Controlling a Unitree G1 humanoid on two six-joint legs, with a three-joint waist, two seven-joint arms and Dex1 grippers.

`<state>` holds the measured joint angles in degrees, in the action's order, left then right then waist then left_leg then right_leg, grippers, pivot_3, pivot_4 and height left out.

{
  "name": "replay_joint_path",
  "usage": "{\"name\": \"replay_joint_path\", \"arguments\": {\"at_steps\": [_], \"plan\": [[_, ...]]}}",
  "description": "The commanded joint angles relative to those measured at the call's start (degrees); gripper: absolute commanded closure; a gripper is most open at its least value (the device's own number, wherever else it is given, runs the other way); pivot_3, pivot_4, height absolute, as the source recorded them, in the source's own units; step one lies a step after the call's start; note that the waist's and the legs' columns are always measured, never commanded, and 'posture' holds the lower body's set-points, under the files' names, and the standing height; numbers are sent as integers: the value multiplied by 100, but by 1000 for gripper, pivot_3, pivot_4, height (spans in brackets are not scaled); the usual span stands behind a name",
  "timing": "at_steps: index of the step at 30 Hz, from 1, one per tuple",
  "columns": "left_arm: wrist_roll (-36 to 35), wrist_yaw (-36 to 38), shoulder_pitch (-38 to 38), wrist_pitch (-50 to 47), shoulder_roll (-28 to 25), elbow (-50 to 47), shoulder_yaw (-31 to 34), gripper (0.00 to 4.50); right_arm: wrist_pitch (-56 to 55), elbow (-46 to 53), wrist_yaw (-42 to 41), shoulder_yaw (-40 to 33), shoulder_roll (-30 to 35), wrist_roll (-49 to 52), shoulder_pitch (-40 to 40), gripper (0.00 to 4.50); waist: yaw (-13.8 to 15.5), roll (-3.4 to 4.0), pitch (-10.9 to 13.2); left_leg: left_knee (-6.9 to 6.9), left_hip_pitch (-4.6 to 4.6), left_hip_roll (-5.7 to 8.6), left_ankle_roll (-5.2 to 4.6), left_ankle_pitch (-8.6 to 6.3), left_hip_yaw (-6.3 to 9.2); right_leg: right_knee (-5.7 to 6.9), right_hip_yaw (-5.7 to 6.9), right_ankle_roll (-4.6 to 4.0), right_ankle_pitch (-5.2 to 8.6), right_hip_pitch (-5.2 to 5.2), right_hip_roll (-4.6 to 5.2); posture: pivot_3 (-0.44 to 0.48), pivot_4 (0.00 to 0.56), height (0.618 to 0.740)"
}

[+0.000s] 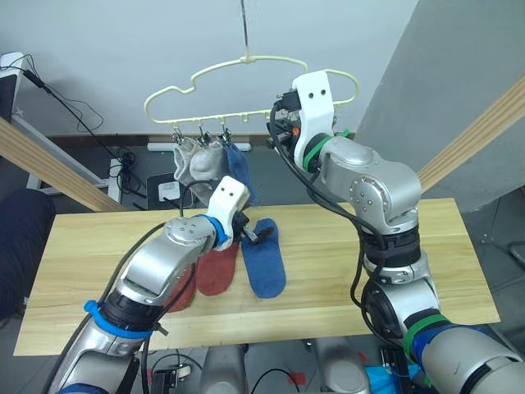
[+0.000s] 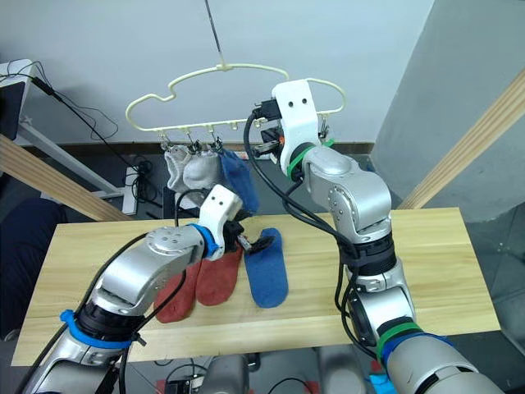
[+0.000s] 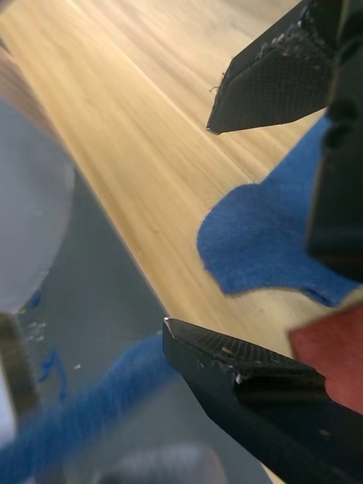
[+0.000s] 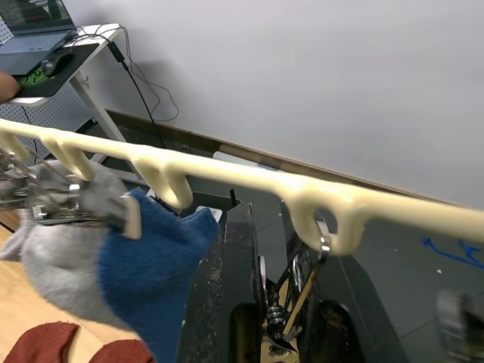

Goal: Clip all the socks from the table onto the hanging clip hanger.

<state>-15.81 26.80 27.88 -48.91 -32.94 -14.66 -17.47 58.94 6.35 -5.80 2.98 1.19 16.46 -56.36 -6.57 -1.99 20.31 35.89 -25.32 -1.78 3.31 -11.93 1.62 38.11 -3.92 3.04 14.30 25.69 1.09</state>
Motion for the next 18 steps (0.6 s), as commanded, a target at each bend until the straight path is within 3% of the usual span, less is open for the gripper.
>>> {"name": "replay_joint_path", "arguments": {"at_steps": [1, 4, 18], "plan": [[402, 105, 74, 183, 179, 372, -439, 0, -73, 254, 6, -51, -26, -8, -79, 4345, 3, 0, 0, 1, -12, -2, 0, 0, 2, 3, 2, -1, -1, 12, 0, -157, 372, 740], [475, 261, 59, 176, 294, 565, -466, 0, -58, 278, 9, -55, -14, -7, -76, 4345, 11, 0, 0, 21, -55, 1, 0, 1, 2, 26, 1, -2, -1, 50, 5, -170, 376, 740], [1261, 446, -16, 401, 688, 1281, -781, 0, 105, 402, 84, -94, 6, 23, -56, 4345, 8, 0, 0, 51, -47, 7, -1, 2, 9, 81, 1, -1, -1, 52, 4, -194, 396, 740]]}}
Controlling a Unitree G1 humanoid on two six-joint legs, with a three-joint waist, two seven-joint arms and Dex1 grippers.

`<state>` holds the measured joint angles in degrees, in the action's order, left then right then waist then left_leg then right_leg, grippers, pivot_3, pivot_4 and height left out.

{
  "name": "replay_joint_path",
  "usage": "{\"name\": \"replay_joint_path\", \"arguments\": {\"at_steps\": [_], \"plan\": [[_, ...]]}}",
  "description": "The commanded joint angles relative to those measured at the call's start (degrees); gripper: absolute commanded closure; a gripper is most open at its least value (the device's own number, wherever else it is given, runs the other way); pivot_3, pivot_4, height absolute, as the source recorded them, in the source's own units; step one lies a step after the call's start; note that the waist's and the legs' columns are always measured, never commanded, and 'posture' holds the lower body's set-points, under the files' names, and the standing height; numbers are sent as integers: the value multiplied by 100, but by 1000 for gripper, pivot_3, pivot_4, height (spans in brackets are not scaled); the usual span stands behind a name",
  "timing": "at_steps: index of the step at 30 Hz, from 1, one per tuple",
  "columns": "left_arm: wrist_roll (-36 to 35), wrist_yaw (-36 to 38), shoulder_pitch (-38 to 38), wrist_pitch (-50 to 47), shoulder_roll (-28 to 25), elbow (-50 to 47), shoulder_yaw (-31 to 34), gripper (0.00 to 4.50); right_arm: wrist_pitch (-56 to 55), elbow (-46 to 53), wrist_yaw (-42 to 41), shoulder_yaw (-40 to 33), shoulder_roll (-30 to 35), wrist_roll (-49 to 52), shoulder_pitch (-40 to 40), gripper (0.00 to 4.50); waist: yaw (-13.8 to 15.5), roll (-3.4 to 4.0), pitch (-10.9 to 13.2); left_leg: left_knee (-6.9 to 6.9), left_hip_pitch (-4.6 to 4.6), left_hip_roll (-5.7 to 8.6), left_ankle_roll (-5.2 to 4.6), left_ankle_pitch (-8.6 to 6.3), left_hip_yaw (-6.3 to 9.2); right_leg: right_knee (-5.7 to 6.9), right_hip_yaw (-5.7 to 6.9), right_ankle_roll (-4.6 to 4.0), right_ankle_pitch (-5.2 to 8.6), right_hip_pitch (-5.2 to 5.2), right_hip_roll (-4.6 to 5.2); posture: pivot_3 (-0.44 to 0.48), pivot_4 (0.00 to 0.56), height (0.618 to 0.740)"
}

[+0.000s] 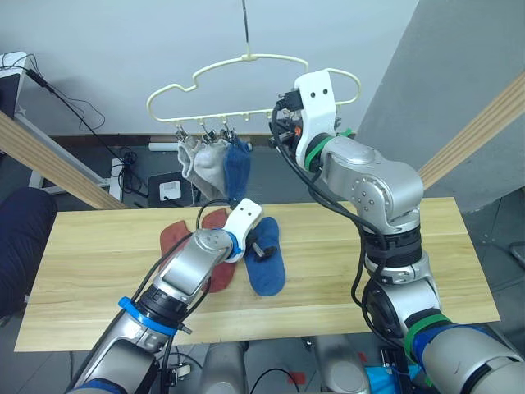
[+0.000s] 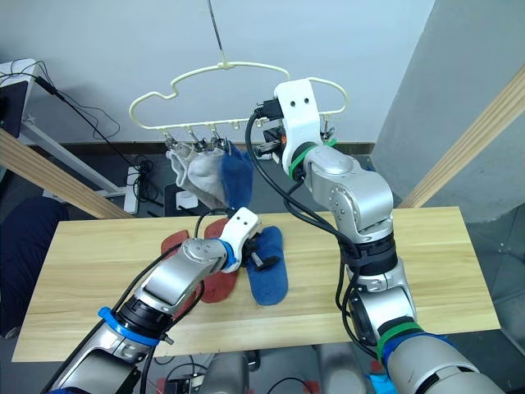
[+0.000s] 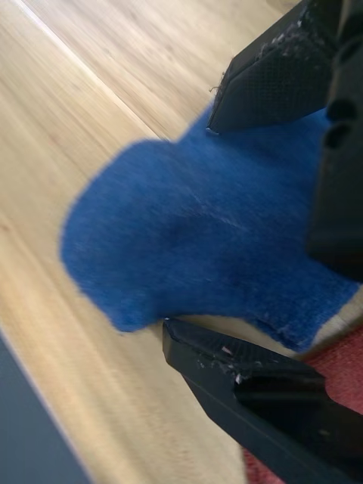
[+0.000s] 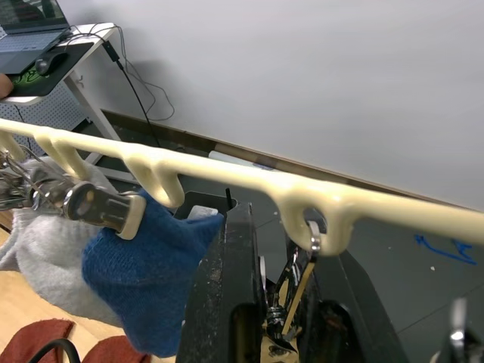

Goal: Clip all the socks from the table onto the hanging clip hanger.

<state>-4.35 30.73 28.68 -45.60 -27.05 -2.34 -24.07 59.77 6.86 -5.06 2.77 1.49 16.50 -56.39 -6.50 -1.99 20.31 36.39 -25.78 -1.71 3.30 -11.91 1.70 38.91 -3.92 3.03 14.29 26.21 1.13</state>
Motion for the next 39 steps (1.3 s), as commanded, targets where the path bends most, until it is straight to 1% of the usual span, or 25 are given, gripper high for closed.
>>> {"name": "replay_joint_path", "arguments": {"at_steps": [1, 10, 14, 19, 26, 28, 30, 35, 37, 39], "plan": [[137, 59, -108, 66, 129, 70, -119, 0, 39, 368, 15, -73, -23, 22, -45, 4345, 2, 0, 0, 1, 0, 0, 0, 0, 0, 0, 0, 0, 0, -1, 0, -194, 396, 740], [359, 146, -179, 168, 188, 138, -104, 0, 120, 438, 21, -80, -22, 15, -17, 4345, -3, 0, 0, 5, 1, 0, 0, 0, 2, 4, 0, 0, 0, -2, 0, -197, 398, 740], [402, 207, -243, 143, 203, 77, -112, 840, 147, 453, 14, -97, -21, 26, -6, 4345, -3, 0, 0, 7, 1, 0, 0, 0, 2, 4, 0, 0, 0, -3, 0, -198, 399, 740], [460, 239, -268, 172, 210, 63, -96, 2414, 179, 483, 18, -99, -31, 24, 7, 4345, -5, 0, 0, 11, 1, 0, 0, 0, 3, 6, 1, 0, 0, -4, 0, -199, 400, 740], [488, 242, -310, 176, 264, 33, -25, 4402, 194, 489, 10, -87, -29, 19, 17, 4345, -6, 0, 0, 13, 1, 0, 0, 0, 3, 6, 1, 0, 0, -5, 0, -196, 402, 740], [407, 192, -354, 183, 333, -64, 124, 4458, 217, 482, 21, -95, -41, 23, 0, 4345, -8, 0, 0, 14, 1, 0, 0, 0, 4, 6, 1, 0, 0, -5, -1, -196, 402, 740], [297, 183, -412, 419, 414, -220, 324, 4458, 247, 478, 27, -116, -59, 39, -30, 4345, -10, 0, 0, 14, 1, 0, 0, 0, 4, 6, 1, 0, 0, -5, -1, -196, 404, 740], [-50, 166, -445, 366, 686, -602, 813, 4458, 352, 481, 52, -181, -109, 61, -112, 4345, -5, 0, 2, 15, -2, -1, 0, 0, 7, 5, 4, 0, 0, -5, 0, -196, 404, 740], [-392, 145, -431, 290, 938, -807, 1161, 4458, 400, 479, 57, -211, -124, 71, -144, 4345, -3, 0, 3, 19, -4, -1, 0, 0, 8, 5, 4, 0, 0, -5, 0, -195, 403, 740], [-719, 61, -392, 519, 1273, -883, 1547, 4458, 504, 482, 94, -277, -154, 94, -174, 4345, -3, 0, 3, 24, -5, 0, 0, -1, 8, 5, 4, 0, 0, -6, 1, -195, 403, 740]]}}
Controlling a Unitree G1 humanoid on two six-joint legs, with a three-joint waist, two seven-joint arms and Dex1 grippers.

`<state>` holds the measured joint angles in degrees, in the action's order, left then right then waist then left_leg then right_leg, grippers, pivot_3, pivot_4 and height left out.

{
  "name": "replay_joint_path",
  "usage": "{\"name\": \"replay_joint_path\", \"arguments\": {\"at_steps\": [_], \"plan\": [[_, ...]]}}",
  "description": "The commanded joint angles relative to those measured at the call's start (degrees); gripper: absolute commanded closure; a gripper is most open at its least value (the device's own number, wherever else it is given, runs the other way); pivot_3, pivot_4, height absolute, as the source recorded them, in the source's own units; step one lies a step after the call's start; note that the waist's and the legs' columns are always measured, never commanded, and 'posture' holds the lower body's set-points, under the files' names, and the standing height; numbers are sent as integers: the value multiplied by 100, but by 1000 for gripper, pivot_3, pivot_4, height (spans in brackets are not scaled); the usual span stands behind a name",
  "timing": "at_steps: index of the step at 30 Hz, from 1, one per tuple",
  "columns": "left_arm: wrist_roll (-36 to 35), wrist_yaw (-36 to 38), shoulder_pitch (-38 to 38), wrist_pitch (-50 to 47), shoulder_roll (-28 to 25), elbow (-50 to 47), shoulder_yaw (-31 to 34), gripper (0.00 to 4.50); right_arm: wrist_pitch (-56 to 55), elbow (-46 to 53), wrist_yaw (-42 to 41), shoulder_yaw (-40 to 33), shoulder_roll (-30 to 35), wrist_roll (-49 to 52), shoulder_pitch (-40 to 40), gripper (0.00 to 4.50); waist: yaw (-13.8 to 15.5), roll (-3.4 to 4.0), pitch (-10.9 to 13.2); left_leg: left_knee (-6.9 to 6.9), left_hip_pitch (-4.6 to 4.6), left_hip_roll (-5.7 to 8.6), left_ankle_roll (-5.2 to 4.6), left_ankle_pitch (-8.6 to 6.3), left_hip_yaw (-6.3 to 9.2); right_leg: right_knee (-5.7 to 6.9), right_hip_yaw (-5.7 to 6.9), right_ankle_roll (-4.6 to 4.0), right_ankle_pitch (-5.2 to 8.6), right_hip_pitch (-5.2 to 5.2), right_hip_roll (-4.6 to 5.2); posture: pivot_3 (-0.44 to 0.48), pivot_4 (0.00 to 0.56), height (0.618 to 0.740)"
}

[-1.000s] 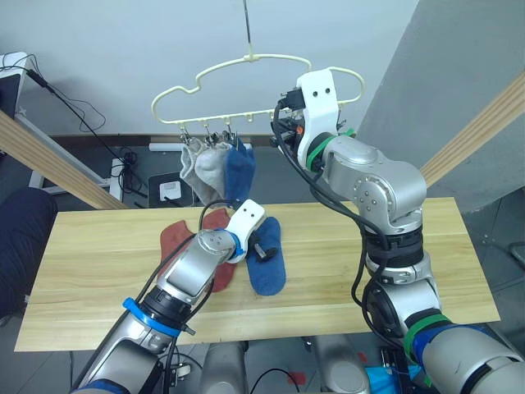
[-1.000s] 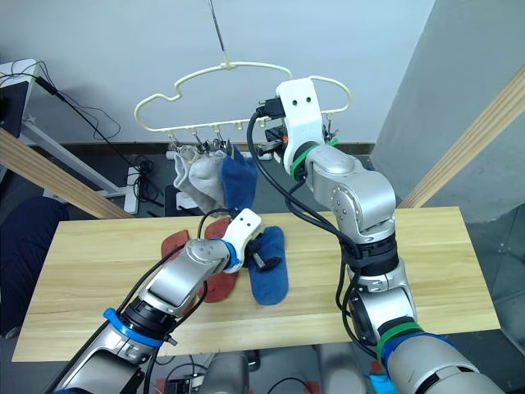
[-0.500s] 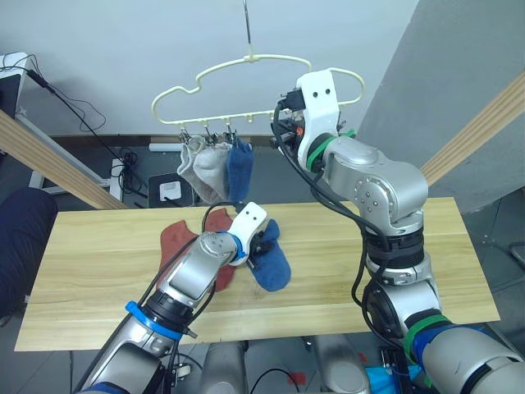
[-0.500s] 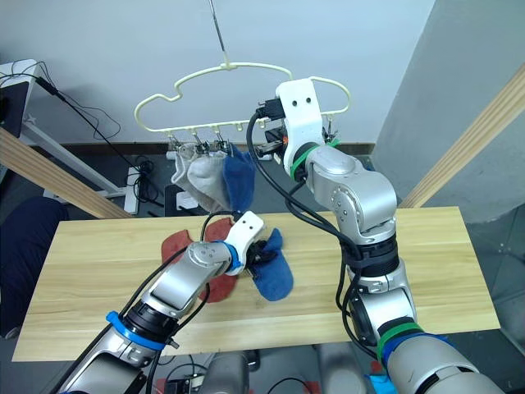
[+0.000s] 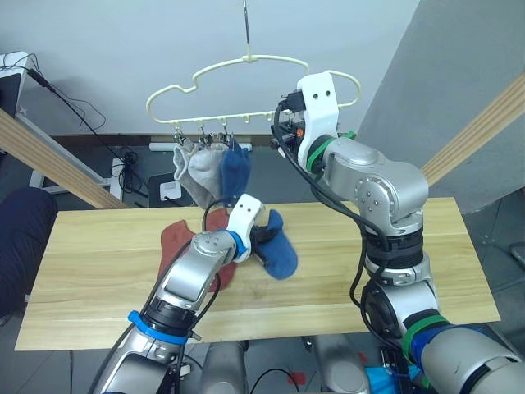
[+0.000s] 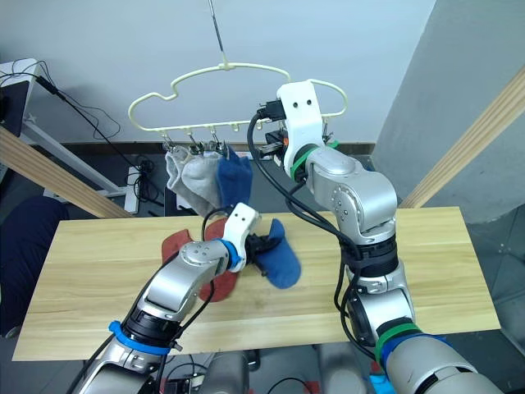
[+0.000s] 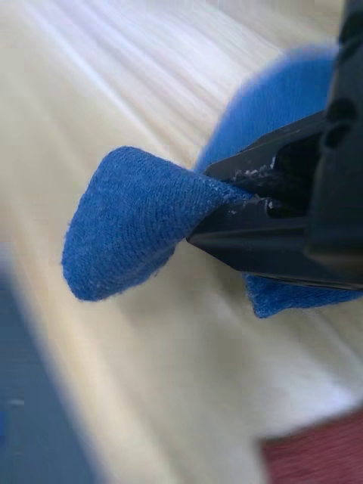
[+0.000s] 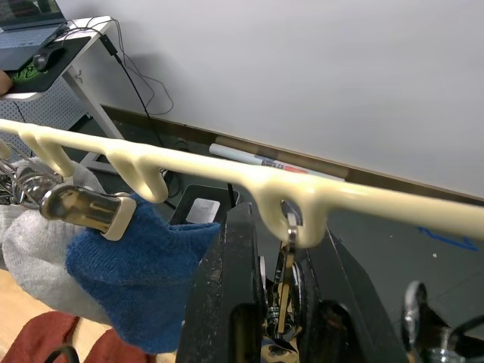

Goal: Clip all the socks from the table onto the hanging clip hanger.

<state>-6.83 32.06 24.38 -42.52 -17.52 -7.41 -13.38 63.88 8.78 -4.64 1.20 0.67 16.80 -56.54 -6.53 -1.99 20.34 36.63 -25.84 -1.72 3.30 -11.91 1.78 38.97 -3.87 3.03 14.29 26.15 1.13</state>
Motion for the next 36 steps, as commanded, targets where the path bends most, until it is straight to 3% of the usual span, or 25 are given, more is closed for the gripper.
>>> {"name": "replay_joint_path", "arguments": {"at_steps": [1, 36], "plan": [[-571, -166, 98, 62, 442, -378, 629, 4458, 121, 291, 60, -136, -73, 67, -174, 4345, 0, 0, 0, 3, 0, 0, 0, 0, -1, 0, 0, 0, 0, 0, 0, -195, 403, 740], [-1354, -377, 735, 564, 905, -132, 1255, 4458, 306, 339, 75, -215, -98, 79, -186, 4345, -16, -1, 0, 6, -2, 0, 0, 0, 2, -1, 3, 0, 0, -2, -3, -207, 383, 740]]}}
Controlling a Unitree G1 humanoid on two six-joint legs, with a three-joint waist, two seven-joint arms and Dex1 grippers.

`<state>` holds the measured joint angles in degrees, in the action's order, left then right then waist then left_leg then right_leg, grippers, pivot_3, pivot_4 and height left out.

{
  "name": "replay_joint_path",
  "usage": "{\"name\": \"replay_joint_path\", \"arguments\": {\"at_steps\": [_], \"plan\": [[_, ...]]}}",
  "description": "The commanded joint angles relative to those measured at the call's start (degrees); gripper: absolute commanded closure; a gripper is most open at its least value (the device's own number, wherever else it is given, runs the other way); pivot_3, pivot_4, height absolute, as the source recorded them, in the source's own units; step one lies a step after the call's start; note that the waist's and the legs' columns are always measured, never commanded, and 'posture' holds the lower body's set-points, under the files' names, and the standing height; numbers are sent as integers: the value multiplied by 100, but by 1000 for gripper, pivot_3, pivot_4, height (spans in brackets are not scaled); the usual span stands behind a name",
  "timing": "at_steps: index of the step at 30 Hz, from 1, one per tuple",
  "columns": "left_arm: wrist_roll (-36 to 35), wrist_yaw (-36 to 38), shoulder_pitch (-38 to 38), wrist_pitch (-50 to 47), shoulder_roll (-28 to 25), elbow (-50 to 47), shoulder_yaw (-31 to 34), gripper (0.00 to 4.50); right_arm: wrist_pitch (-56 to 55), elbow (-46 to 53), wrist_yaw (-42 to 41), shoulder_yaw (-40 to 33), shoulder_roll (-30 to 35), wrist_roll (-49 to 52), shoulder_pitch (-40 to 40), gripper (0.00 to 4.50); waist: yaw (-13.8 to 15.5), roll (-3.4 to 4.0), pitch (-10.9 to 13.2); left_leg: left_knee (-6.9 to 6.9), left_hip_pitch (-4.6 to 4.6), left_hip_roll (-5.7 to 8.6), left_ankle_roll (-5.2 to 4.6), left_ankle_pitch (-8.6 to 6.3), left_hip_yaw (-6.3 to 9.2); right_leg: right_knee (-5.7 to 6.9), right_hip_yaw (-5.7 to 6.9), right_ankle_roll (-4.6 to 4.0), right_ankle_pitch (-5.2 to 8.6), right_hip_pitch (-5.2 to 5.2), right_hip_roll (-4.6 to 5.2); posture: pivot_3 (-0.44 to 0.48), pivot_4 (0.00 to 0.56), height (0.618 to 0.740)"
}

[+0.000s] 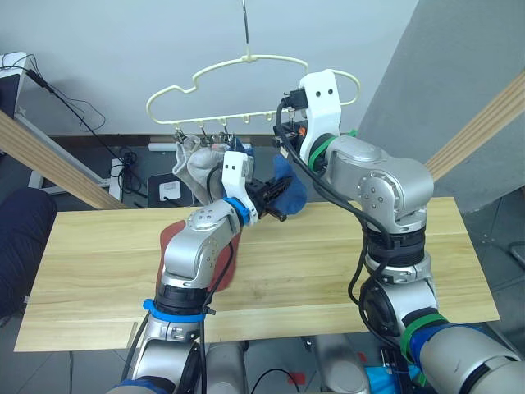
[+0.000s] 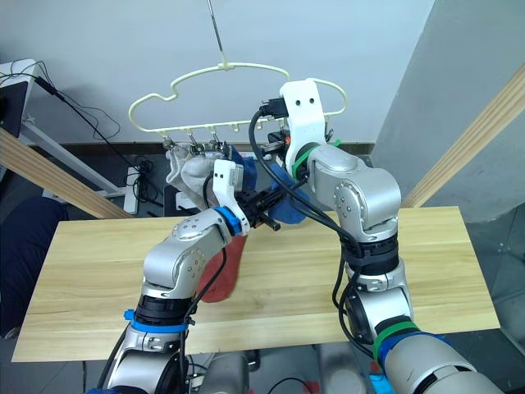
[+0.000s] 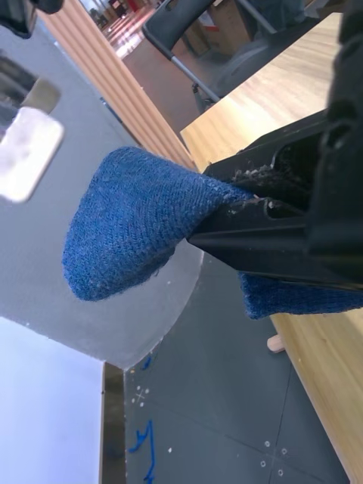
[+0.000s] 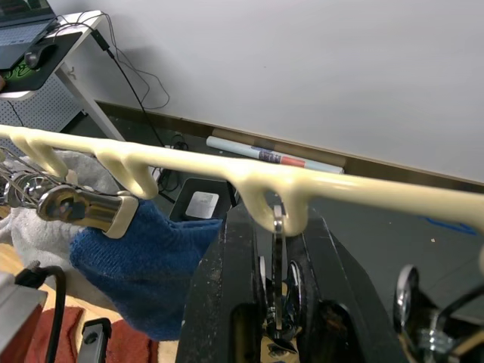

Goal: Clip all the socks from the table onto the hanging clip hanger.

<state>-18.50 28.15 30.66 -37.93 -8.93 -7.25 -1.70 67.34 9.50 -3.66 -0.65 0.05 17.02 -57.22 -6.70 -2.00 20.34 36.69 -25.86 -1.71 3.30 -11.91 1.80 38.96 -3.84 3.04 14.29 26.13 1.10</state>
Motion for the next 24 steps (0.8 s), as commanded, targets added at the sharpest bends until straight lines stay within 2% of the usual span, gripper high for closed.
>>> {"name": "replay_joint_path", "arguments": {"at_steps": [1, 24], "plan": [[-209, 13, 136, 113, 59, -135, 94, 4458, -42, 272, -20, -30, -42, 59, -113, 4345, 0, 0, 0, 0, 0, 0, 0, 0, 0, 0, 0, 0, 0, 0, 0, -207, 383, 740], [-304, -27, 428, 289, 252, 126, 147, 4458, -81, 241, -34, -32, -28, 50, -96, 4345, -6, 0, 0, 0, -1, 0, 0, 0, 0, -1, 0, 0, 0, 0, 0, -211, 383, 740]]}}
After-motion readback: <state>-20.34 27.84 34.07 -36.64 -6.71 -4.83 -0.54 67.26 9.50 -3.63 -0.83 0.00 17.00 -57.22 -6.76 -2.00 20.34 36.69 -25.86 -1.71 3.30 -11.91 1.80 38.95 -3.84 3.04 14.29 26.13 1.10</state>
